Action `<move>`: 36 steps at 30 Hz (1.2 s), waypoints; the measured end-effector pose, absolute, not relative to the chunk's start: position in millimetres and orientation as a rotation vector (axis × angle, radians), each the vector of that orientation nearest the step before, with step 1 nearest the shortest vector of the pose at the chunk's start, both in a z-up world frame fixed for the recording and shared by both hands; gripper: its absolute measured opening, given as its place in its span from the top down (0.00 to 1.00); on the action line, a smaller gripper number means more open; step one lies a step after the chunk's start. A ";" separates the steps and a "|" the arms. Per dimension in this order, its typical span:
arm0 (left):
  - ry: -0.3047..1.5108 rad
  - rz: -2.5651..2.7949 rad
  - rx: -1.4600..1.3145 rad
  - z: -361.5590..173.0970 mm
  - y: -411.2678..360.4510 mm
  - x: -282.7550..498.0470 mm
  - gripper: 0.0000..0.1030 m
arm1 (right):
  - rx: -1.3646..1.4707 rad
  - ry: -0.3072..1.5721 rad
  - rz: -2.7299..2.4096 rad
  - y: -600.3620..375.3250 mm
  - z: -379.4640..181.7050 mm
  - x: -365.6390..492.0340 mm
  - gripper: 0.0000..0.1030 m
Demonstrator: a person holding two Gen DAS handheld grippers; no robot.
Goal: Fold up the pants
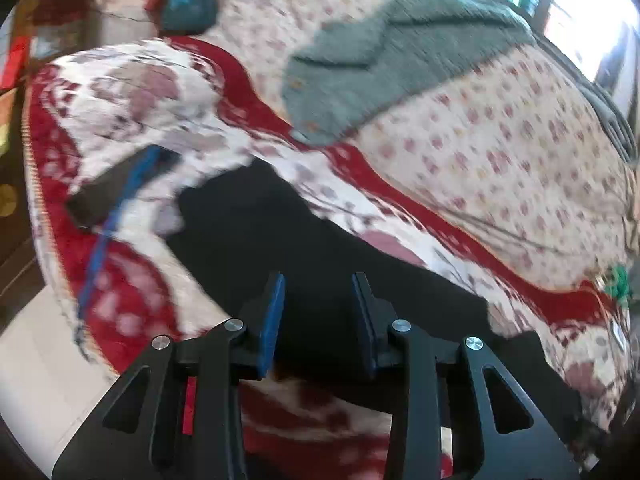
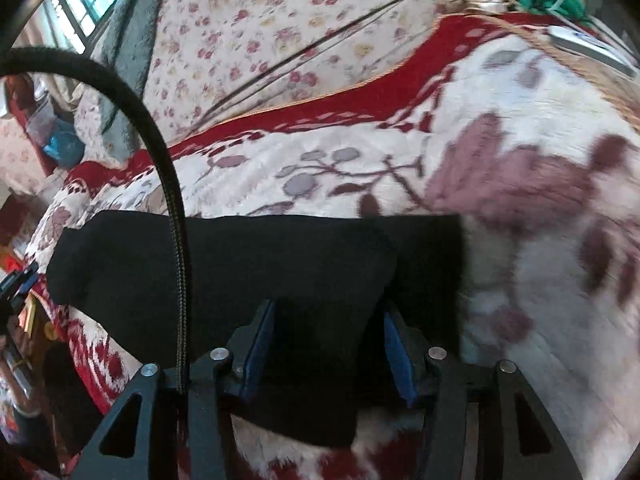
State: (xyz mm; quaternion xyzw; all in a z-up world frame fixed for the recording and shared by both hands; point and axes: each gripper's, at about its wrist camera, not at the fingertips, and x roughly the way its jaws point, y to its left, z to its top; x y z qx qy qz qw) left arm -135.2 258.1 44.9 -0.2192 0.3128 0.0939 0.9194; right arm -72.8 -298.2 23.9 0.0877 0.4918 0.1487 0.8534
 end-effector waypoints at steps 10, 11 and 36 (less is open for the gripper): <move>0.688 0.037 -0.365 49.1 190.8 -110.2 0.69 | -0.182 0.908 0.280 -273.4 68.3 -83.1 0.92; 0.692 0.025 -0.351 48.3 185.0 -109.2 0.69 | -0.202 0.899 0.254 -275.9 72.6 -84.3 0.93; 0.664 0.248 -0.556 31.7 328.7 -154.3 0.55 | 0.214 0.761 0.391 -269.5 93.9 -106.8 0.54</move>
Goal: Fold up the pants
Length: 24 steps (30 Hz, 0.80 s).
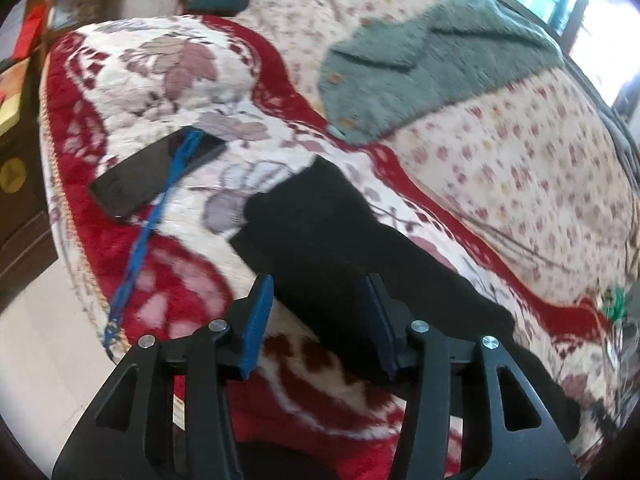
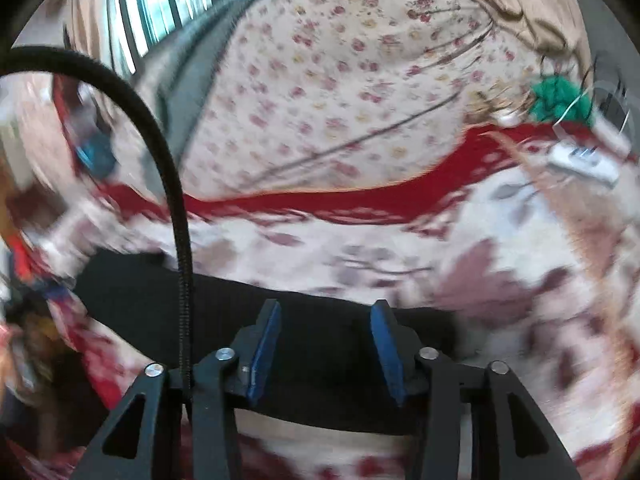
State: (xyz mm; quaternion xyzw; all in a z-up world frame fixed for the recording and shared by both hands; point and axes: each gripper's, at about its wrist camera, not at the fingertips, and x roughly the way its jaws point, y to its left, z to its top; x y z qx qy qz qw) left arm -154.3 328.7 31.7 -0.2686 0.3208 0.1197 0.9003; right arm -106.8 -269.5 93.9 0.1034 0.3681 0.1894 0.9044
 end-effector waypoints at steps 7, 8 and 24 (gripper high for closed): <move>0.683 0.224 -0.599 27.1 334.5 -145.4 0.55 | 0.213 0.843 0.510 -198.8 65.6 -105.2 0.54; 0.683 0.212 -0.591 28.3 329.0 -143.4 0.55 | 0.229 0.853 0.519 -199.0 61.1 -107.5 0.54; 0.786 -0.032 -0.347 28.9 198.1 -98.3 0.55 | 0.287 0.881 0.411 -237.0 53.8 -112.0 0.52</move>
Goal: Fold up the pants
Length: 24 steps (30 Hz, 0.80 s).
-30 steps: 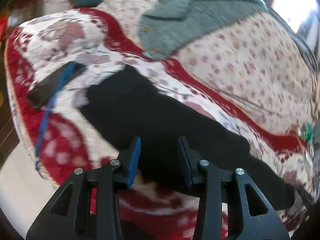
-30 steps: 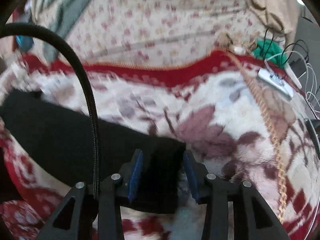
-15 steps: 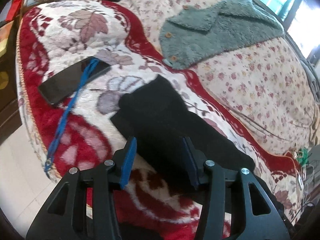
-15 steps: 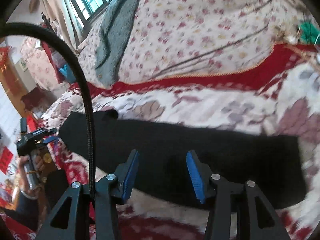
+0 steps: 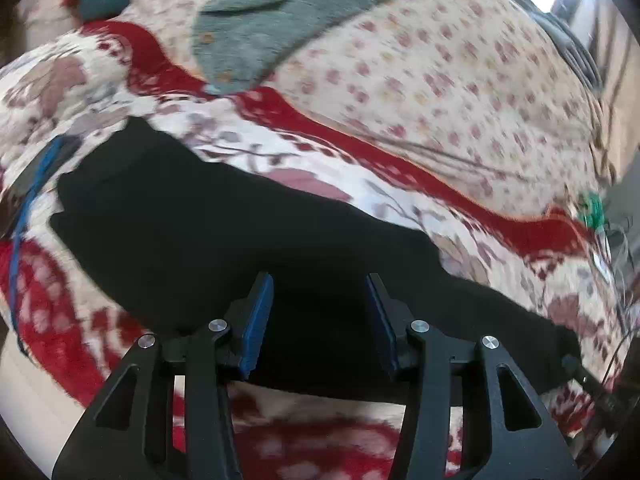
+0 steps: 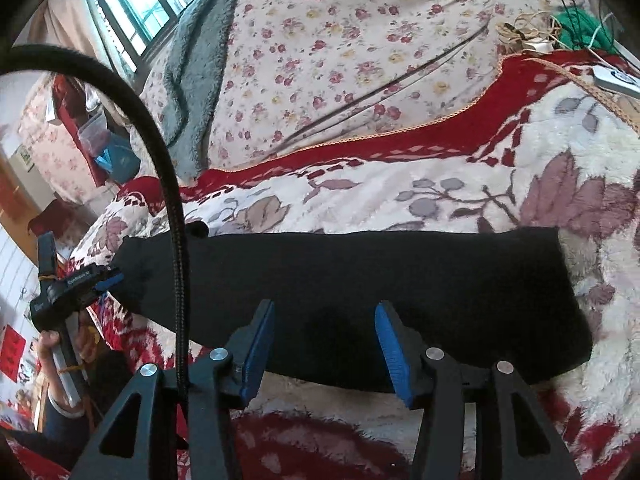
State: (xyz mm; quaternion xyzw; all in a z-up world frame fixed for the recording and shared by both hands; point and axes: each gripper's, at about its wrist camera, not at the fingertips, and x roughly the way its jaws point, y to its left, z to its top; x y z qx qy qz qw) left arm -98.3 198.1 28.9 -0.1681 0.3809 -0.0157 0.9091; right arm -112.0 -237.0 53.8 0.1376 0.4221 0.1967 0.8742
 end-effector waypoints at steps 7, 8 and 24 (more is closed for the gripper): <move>0.825 -0.096 -0.273 25.1 156.5 -85.0 0.55 | 0.247 0.884 0.456 -214.2 55.3 -101.1 0.52; 0.826 -0.108 -0.264 25.7 150.1 -84.1 0.55 | 0.246 0.883 0.455 -212.9 56.3 -101.3 0.52; 0.881 -0.420 -0.094 27.1 16.2 -66.4 0.55 | 0.473 0.958 0.163 -309.9 33.3 -150.8 0.47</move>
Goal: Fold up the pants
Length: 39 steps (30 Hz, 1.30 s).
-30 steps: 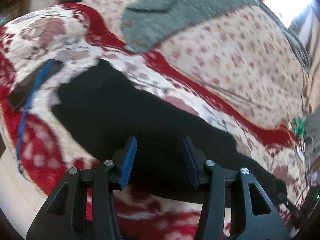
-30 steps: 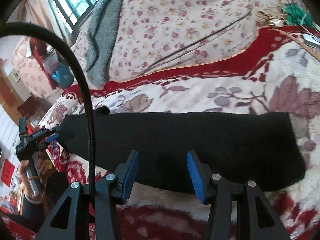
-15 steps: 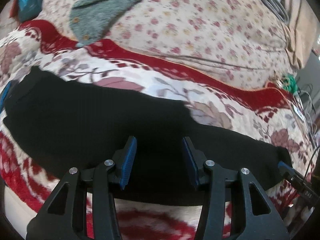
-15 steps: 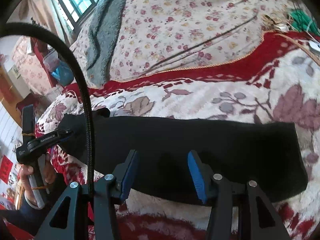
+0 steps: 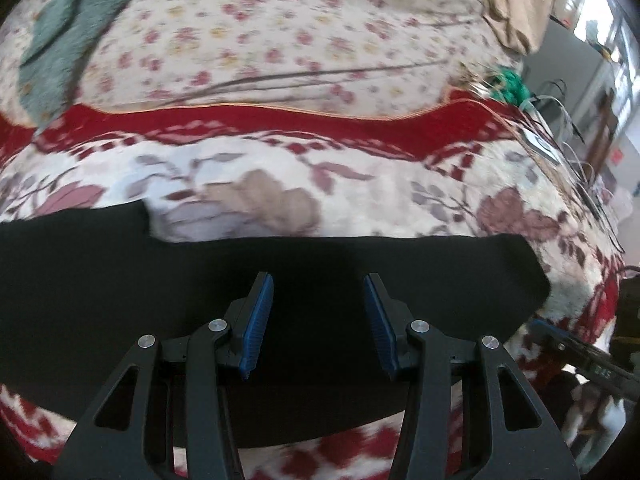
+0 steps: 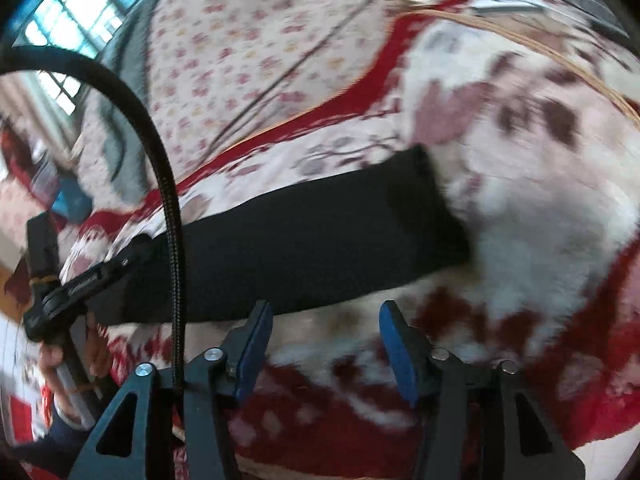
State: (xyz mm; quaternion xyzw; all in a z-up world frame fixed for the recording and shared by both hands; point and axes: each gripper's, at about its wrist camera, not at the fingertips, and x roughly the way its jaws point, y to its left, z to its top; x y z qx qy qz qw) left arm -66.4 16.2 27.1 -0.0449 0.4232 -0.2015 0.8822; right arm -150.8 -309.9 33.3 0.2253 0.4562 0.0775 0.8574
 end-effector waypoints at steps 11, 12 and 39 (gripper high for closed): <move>0.923 -0.651 -0.004 32.0 -37.0 -44.9 0.51 | 0.648 0.905 0.125 -324.5 15.2 -112.7 0.47; 0.933 -0.675 0.008 31.7 -42.2 -40.4 0.50 | 0.669 0.895 0.118 -325.9 15.5 -112.4 0.47; 1.107 -1.228 0.538 -2.2 -171.8 11.6 0.33 | 0.818 0.807 0.291 -338.6 13.6 -123.2 0.44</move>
